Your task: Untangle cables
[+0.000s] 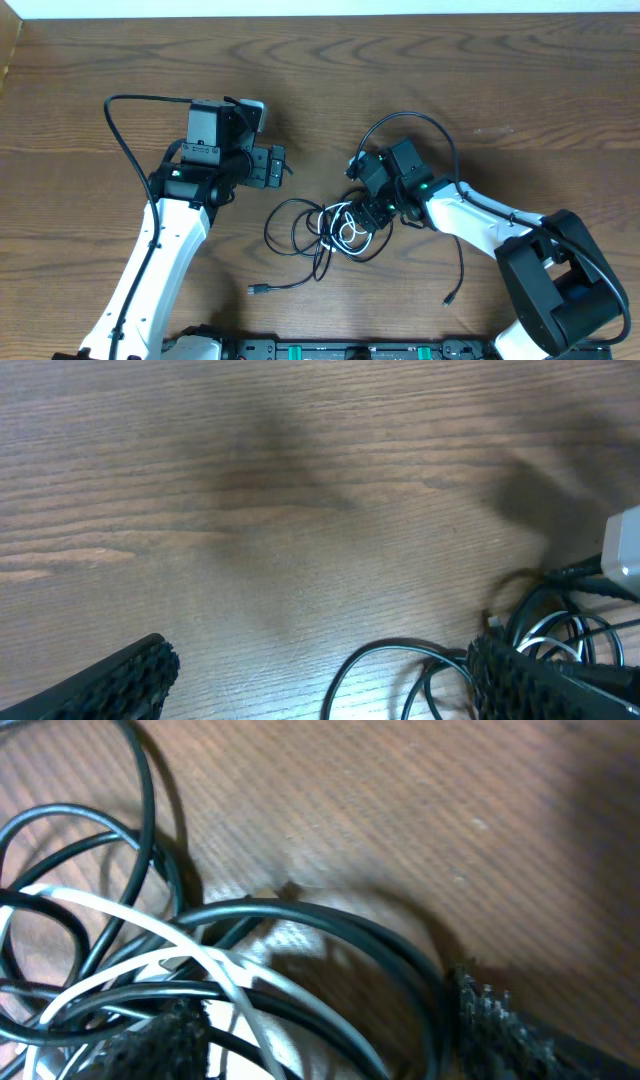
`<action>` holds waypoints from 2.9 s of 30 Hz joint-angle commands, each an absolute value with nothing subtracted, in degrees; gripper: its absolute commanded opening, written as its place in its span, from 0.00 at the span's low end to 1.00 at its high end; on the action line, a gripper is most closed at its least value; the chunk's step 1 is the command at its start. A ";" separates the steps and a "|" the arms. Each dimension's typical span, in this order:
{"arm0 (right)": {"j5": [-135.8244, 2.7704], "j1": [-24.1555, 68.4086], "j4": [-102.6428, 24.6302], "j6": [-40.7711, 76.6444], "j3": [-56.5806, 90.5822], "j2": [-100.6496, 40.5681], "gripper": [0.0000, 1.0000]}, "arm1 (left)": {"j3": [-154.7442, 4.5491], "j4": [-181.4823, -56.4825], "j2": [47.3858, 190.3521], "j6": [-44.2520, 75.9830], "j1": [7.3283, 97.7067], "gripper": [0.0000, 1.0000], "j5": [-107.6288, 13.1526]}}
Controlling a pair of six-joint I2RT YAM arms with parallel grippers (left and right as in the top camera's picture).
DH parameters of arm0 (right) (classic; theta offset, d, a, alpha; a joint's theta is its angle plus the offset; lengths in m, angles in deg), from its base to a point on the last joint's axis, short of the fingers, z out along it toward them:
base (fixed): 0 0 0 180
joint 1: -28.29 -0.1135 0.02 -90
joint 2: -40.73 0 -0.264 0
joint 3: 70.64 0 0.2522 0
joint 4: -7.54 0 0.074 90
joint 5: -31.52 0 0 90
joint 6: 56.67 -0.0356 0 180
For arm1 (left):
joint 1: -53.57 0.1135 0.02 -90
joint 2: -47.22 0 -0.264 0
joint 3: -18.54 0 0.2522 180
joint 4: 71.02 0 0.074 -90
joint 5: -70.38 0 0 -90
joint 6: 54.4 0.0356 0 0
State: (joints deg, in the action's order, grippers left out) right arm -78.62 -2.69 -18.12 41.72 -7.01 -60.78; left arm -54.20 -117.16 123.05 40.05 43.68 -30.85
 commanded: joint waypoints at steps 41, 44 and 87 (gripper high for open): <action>-84.72 17.66 -29.29 -6.22 -7.36 -61.55 0.01 | -55.45 -117.33 122.44 36.75 43.83 0.93 -44.72; -91.83 16.32 -29.12 -6.17 -7.36 -61.55 0.01 | -55.45 -117.33 122.44 36.77 43.83 0.93 -44.72; -78.56 9.72 -14.87 12.45 -7.38 -61.55 0.83 | -55.45 -119.43 125.37 36.79 35.31 0.94 -44.48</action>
State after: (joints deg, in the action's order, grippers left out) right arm -77.31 12.37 -14.17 10.57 -6.46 -60.56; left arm -54.20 -119.30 123.54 37.06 36.00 -43.74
